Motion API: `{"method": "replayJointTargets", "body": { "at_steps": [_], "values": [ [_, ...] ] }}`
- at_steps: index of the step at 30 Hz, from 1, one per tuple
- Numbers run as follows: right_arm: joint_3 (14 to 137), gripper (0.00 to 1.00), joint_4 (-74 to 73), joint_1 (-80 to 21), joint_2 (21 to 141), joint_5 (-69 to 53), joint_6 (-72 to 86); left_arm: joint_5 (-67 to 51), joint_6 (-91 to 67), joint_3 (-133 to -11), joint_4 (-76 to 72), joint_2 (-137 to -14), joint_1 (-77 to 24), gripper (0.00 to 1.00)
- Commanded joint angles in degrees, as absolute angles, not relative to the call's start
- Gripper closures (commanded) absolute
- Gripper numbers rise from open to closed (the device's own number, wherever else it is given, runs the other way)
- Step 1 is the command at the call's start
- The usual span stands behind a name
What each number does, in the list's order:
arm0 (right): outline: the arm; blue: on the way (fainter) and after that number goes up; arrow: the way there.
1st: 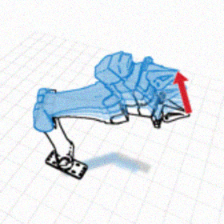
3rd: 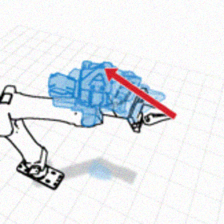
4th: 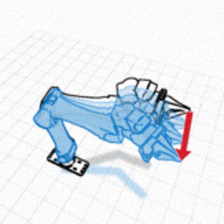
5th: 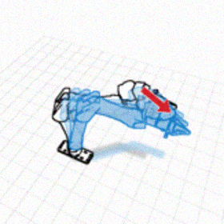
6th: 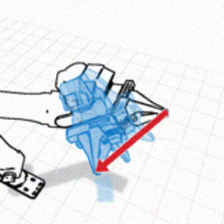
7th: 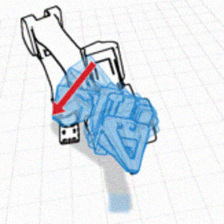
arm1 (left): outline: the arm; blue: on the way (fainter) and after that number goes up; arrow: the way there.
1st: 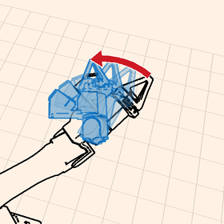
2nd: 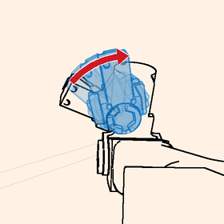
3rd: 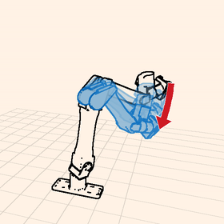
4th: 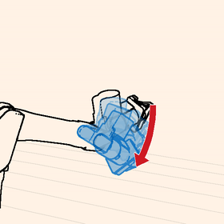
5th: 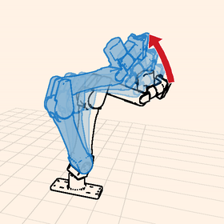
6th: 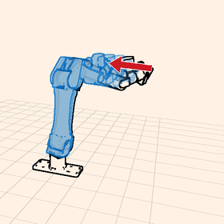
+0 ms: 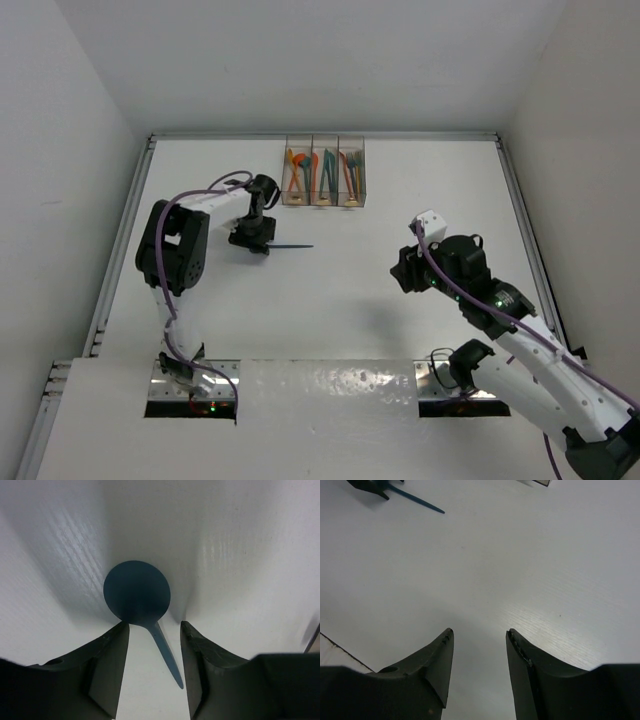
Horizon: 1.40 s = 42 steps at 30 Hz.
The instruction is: Sort the eating utensils into containers
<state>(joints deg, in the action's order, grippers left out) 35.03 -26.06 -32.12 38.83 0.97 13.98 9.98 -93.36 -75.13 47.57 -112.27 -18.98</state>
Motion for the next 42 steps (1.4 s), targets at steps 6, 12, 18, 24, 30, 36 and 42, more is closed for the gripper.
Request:
{"method": "replayJointTargets", "body": {
  "at_steps": [6,12,18,24,30,36,42],
  "values": [
    [34.63,0.53,-25.66,-32.52,37.44,1.32,14.15,11.85,-91.5,-74.62,48.78,-115.66,-17.05,0.75],
    [34.1,0.52,-25.4,-32.52,36.56,1.32,14.24,15.2,-86.58,-77.34,54.05,-118.47,-15.91,0.93],
    [34.1,0.52,-25.4,-32.52,36.65,0.97,14.41,19.68,-69.82,-85.22,54.76,-121.02,-15.82,1.0],
    [34.98,0.52,-25.4,-32.52,38.23,0.79,14.77,25.92,-51.11,-93.32,53.89,-115.51,-17.48,1.0],
    [36.91,0.52,-26.8,-32.52,40.34,1.32,15.2,21.11,-31.51,-99.66,40.54,-108.9,-18.28,1.0],
    [38.49,0.53,-27.51,-32.52,42.01,1.93,16.96,9.15,-16.03,-115.38,34.89,-117.05,-18.1,1.0],
    [39.55,0.53,-28.74,-32.52,42.89,3.16,19.33,-7.26,-8.62,-123.57,25.96,-125.24,-16.27,1.0]
  ]
}}
